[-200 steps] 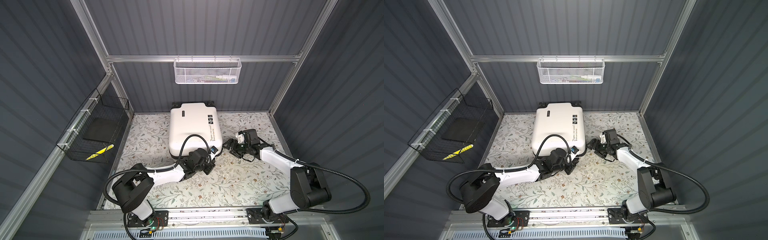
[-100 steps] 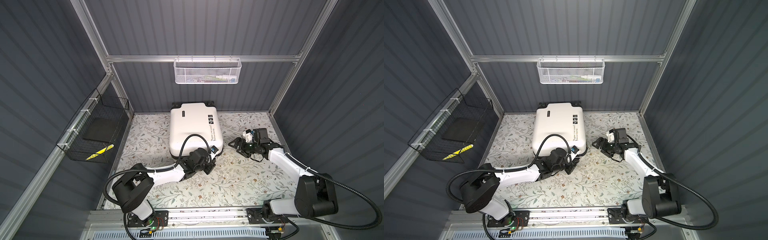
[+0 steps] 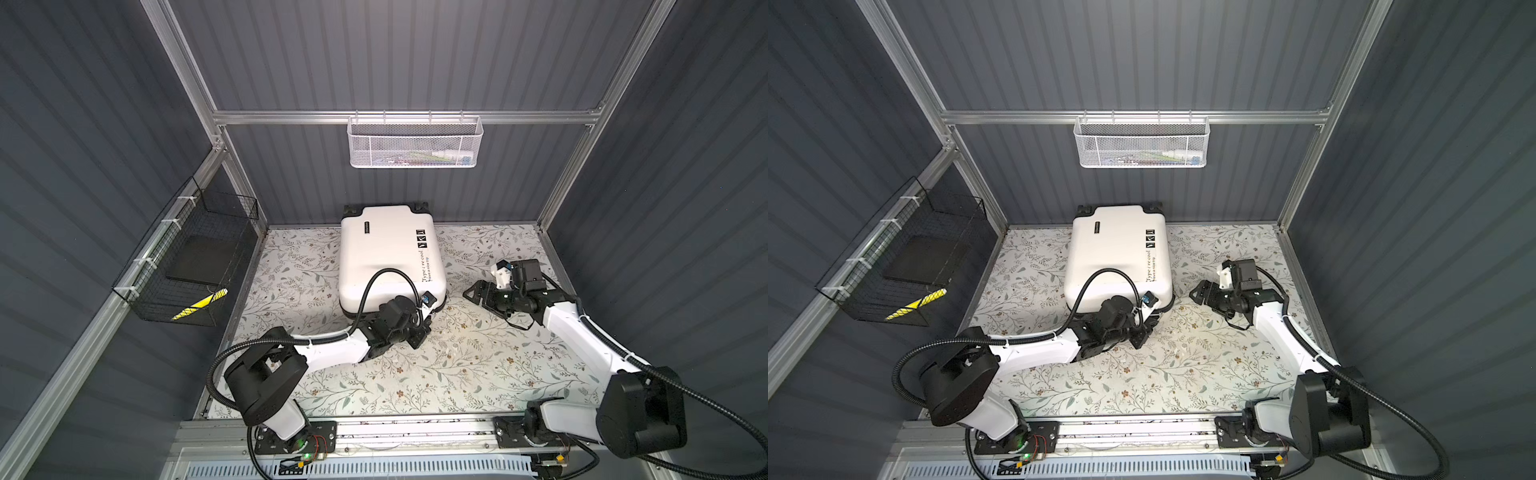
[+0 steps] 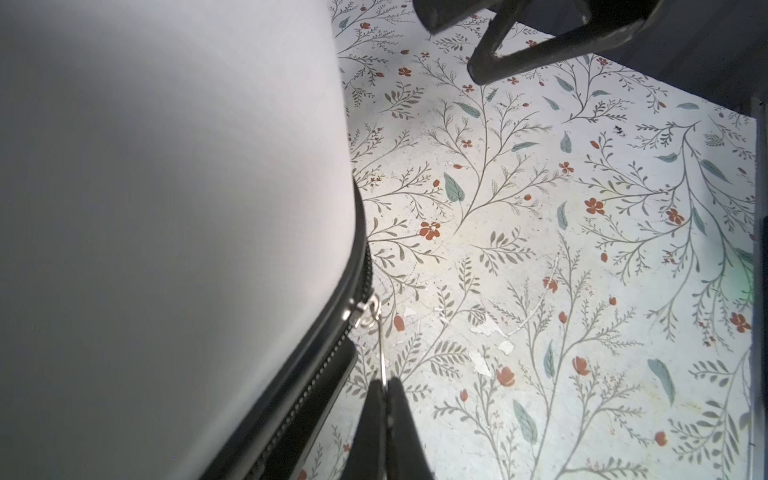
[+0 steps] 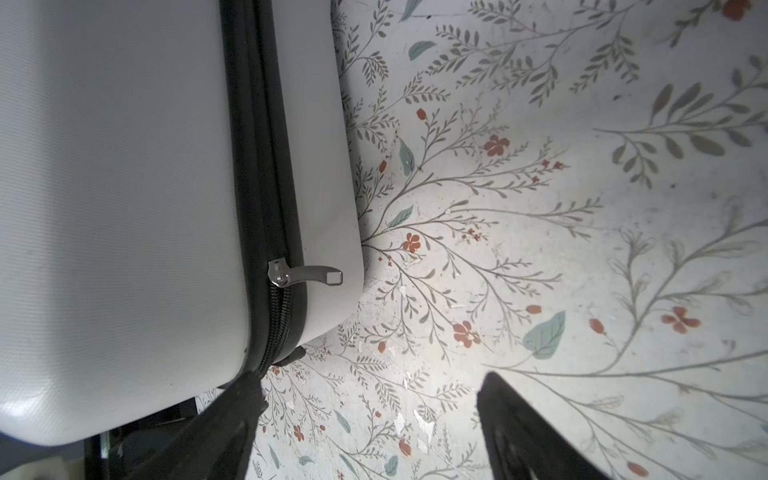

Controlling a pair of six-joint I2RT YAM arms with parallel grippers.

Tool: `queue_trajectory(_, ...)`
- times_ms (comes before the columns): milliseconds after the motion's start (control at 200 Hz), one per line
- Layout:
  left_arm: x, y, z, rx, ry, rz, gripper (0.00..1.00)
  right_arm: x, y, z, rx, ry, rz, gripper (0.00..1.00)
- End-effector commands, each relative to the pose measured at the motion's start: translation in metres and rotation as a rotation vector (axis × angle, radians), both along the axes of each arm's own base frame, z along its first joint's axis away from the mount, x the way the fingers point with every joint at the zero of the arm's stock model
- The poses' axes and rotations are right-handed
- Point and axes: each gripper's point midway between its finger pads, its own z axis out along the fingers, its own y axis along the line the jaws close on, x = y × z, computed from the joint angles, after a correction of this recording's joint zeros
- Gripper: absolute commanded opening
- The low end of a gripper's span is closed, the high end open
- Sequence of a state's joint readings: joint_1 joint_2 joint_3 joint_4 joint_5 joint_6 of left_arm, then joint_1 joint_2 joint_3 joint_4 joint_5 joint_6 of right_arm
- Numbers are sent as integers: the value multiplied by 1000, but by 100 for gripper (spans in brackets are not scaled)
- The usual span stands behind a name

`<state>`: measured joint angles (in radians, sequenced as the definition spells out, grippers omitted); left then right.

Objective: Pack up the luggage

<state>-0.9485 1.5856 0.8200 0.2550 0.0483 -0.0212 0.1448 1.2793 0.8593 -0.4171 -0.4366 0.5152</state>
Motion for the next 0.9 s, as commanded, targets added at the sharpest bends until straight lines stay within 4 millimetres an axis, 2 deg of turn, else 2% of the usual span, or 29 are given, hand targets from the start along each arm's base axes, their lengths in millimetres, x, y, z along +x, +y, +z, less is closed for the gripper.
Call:
queue_trajectory(0,-24,-28,41,-130,-13,-140,0,-8,-2,-8,-22,18,7,83)
queue_trajectory(465,-22,-22,49,-126,-27,-113,0,-11,12,-20,5,52,28,83)
queue_trajectory(690,-17,-11,58,-105,-49,-63,18,-7,11,-10,6,34,19,87)
queue_trajectory(895,-18,2,71,-97,-69,-33,34,-4,8,3,-2,16,2,97)
